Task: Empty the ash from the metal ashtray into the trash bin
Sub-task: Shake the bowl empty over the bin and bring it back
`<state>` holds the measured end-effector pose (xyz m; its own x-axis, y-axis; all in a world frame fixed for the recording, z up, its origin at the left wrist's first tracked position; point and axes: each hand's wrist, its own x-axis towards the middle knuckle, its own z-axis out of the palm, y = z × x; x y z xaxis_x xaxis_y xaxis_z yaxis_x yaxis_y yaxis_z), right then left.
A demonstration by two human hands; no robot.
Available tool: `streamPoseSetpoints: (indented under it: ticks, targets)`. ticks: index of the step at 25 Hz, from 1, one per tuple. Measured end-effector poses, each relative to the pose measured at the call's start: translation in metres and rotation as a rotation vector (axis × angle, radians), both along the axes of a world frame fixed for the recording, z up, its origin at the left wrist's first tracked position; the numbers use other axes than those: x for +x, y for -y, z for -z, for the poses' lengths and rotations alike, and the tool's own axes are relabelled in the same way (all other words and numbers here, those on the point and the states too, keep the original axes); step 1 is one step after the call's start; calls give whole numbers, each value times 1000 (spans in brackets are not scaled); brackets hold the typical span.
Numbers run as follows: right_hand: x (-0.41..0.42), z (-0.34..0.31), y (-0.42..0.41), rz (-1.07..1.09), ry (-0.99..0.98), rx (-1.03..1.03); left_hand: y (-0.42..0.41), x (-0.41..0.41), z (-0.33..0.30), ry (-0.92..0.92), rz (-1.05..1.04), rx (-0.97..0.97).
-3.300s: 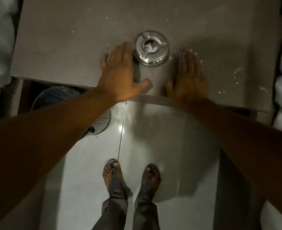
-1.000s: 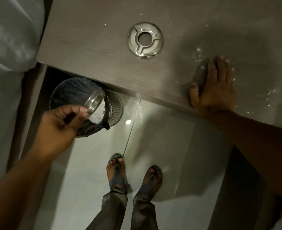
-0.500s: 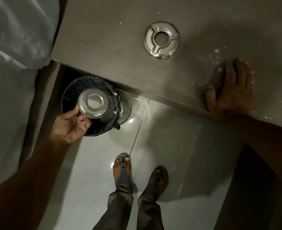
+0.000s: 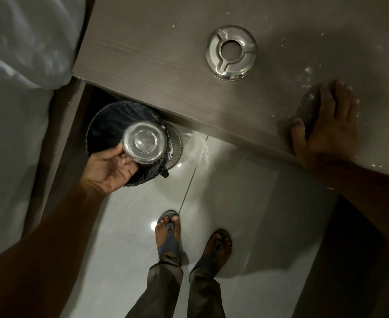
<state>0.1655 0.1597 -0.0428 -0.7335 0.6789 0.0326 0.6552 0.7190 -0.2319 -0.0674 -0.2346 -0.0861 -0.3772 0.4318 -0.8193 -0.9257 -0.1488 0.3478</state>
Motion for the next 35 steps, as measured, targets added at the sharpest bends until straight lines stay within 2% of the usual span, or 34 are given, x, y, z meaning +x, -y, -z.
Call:
streamPoseSetpoints:
  ticks: [3, 5, 7, 9, 11, 14, 16, 18, 25, 28, 30, 32, 35]
  targets:
    - [2, 2, 3, 11, 11, -1, 6, 4, -17, -47, 57, 16]
    - [-2, 3, 11, -2, 8, -24, 3, -2, -44, -126, 83, 133]
    - [-5, 4, 13, -8, 8, -29, -32, -4, -81, -238, 190, 327]
    - [-3, 4, 13, -6, 7, -25, -91, 3, -109, -394, 335, 370]
    - [-2, 4, 10, -24, 2, -14, -163, 16, -118, -722, 522, 279]
    - [-2, 6, 9, -35, 13, 14, -248, 38, -113, -1479, 868, 22]
    - [-1, 8, 7, -47, 15, 19, -267, 41, -96, -1769, 1085, -24]
    - [0, 11, 6, -52, 5, 31, -270, 38, -81, -1908, 1208, -78]
    - [-2, 11, 5, -46, 12, 26, -264, 27, -76, -1977, 1188, -210]
    - [-2, 9, 6, -39, 17, 14, -250, 11, -75, -1862, 1001, -522]
    - [-2, 9, 6, -42, 15, 21, -242, 0, -73, -1734, 1005, -689]
    - [-2, 9, 6, -47, 14, 27, -241, -7, -73, -1628, 1043, -730]
    - [-2, 10, 6, -44, 24, 29, -245, -9, -75, -1602, 981, -729]
